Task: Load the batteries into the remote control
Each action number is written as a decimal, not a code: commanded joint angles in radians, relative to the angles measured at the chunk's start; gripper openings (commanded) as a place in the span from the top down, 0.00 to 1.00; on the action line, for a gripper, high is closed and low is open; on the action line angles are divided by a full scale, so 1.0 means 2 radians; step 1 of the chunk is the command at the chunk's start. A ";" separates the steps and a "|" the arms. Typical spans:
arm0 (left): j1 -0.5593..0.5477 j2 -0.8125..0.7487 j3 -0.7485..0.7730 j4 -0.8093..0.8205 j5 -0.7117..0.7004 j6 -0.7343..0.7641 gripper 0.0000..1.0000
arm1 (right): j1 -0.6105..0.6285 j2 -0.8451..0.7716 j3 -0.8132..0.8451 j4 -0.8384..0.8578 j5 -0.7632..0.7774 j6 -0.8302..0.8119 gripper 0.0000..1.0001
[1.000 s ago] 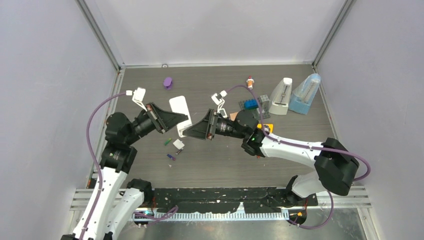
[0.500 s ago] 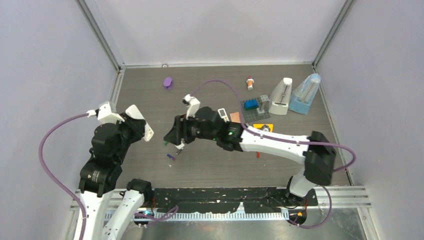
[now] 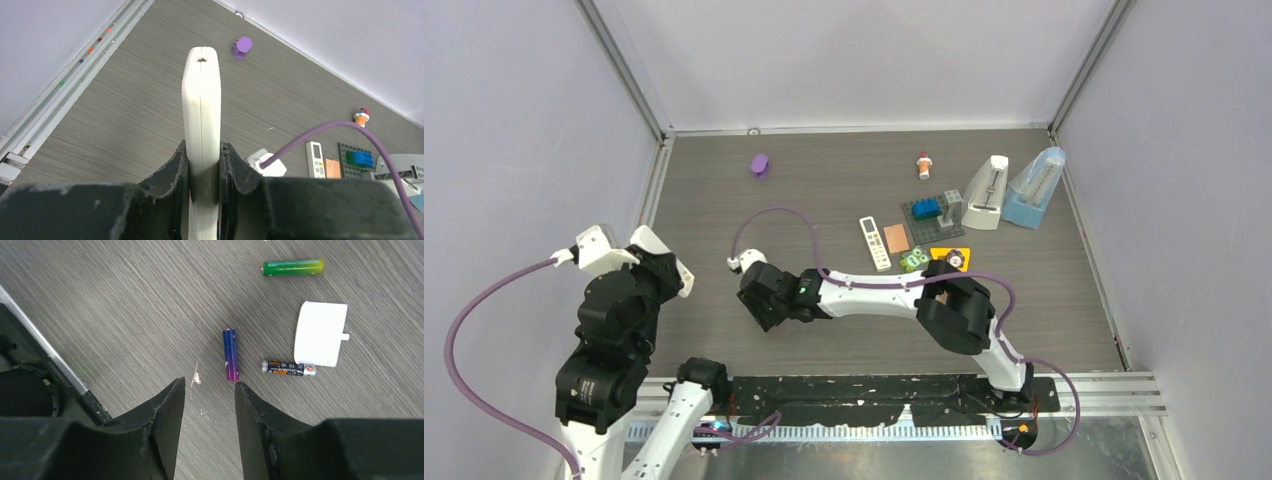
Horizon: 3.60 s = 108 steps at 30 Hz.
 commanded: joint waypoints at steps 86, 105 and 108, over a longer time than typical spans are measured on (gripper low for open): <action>0.000 0.217 -0.049 0.235 0.800 -0.136 1.00 | -0.020 -0.408 -0.225 0.197 -0.192 -0.281 0.95; 0.000 0.226 -0.057 0.264 0.819 -0.158 1.00 | -0.021 -0.396 -0.211 0.111 -0.197 -0.276 0.94; 0.000 0.224 -0.055 0.251 0.812 -0.144 1.00 | -0.025 -0.383 -0.188 0.077 -0.192 -0.269 0.94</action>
